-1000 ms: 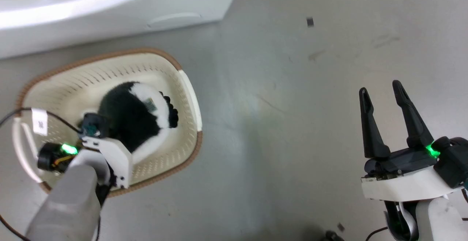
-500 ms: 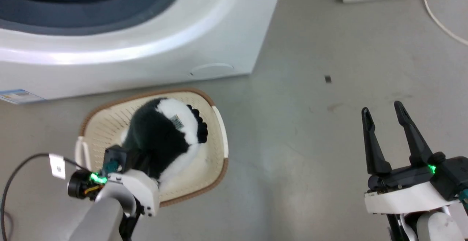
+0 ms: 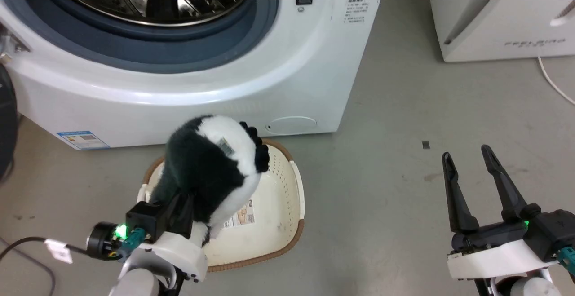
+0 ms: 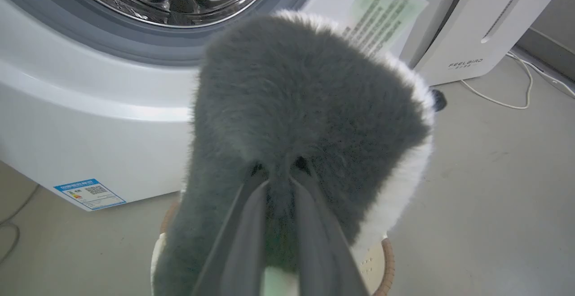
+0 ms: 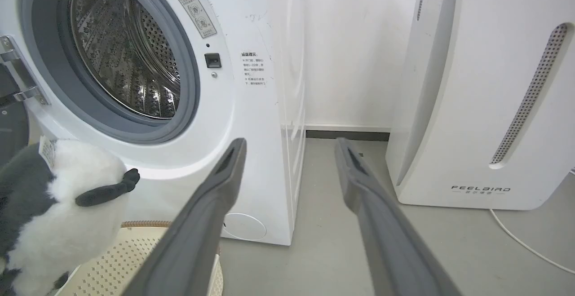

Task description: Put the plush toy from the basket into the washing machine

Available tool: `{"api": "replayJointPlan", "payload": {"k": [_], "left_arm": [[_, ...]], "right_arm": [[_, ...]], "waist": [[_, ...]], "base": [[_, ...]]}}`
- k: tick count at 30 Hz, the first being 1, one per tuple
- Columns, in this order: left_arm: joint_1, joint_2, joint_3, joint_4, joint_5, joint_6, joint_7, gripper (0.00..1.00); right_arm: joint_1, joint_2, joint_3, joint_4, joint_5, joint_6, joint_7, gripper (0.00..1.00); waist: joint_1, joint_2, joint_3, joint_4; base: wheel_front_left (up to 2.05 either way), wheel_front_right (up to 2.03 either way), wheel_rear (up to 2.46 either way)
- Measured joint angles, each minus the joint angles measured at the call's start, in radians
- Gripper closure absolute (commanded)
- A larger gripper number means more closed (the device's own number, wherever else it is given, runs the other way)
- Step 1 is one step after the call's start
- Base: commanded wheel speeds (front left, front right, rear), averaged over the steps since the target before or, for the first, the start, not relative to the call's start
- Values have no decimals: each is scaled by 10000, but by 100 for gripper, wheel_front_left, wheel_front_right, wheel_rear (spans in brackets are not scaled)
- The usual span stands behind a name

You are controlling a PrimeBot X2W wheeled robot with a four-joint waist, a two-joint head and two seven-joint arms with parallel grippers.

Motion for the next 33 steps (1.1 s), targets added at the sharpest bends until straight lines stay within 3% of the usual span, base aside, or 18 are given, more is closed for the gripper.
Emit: {"api": "replayJointPlan", "payload": {"k": [11,19,26,33], "left_arm": [[345,-42,1127,-2849,821,-493,0,100],[-660,502,1616,-3484,732,-757,0,100],[-2766,2092,1260,-3028,522,-844,144,100],[-5799,3898,378,-1935,-286,-857,1457,100]], "right_arm": [[49,0,88,-61,4,0,0,0],[-17,0,219,-334,123,0,0,0],[-510,0,422,-1045,414,0,0,0],[-907,0,520,-1473,681,0,0,0]], "waist": [[0,0,-139,-91],[0,0,419,-416],[1,1,1321,-846],[2,0,2555,-1336]], "base": [[0,0,0],[0,0,0],[0,0,0],[0,0,0]]}}
